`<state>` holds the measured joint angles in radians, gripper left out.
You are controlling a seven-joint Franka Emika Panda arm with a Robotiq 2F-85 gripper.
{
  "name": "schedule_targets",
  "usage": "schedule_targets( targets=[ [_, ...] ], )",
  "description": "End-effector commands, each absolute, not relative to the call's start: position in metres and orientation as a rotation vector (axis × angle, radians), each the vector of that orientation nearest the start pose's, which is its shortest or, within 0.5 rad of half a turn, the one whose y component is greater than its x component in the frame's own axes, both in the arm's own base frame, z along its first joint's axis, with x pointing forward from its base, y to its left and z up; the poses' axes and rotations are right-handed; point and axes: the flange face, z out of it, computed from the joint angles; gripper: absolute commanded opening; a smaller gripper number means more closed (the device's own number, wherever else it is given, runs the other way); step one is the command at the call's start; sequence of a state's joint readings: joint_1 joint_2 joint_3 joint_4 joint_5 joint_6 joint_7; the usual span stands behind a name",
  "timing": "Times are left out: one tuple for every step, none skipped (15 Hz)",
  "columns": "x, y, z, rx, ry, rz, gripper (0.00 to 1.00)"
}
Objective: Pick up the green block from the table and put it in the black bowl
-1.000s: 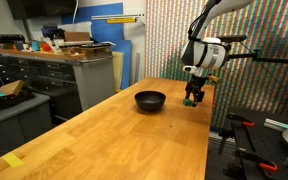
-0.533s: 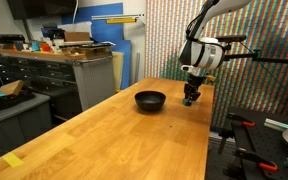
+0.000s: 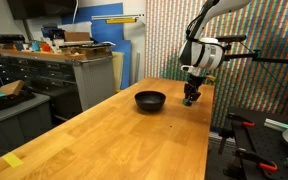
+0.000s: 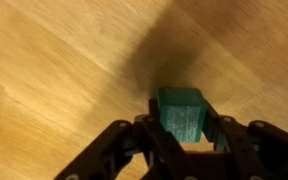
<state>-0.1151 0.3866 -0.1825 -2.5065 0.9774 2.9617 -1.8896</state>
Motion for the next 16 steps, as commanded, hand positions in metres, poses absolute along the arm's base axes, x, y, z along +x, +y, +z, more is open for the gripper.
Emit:
schedule_targets(
  targets=[
    [0.400,-0.189,0.149,-2.994,-1.030,-0.248,0.17],
    [0.402,-0.188,0.150,-2.998,-1.025,-0.239,0.17],
    [0.405,-0.188,0.152,-3.002,-1.022,-0.230,0.17],
    [0.408,-0.187,0.154,-3.008,-1.013,-0.219,0.17],
    [0.413,-0.185,0.157,-3.016,-1.008,-0.212,0.17],
    [0.418,-0.181,0.160,-3.023,-0.998,-0.203,0.17],
    [0.423,-0.179,0.163,-3.032,-0.992,-0.194,0.17],
    [0.430,-0.174,0.166,-3.032,-0.990,-0.180,0.17],
    [0.436,-0.169,0.171,-3.036,-0.973,-0.170,0.17],
    [0.442,-0.165,0.176,-3.040,-0.966,-0.163,0.17],
    [0.450,-0.161,0.183,-3.044,-0.955,-0.158,0.17],
    [0.459,-0.156,0.191,-3.049,-0.945,-0.155,0.17],
    [0.469,-0.150,0.201,-3.059,-0.930,-0.159,0.17],
    [0.479,-0.146,0.211,-3.066,-0.917,-0.158,0.17],
    [0.492,-0.144,0.224,-3.077,-0.907,-0.167,0.17],
    [0.503,-0.140,0.236,-3.083,-0.899,-0.170,0.17]
  ],
)
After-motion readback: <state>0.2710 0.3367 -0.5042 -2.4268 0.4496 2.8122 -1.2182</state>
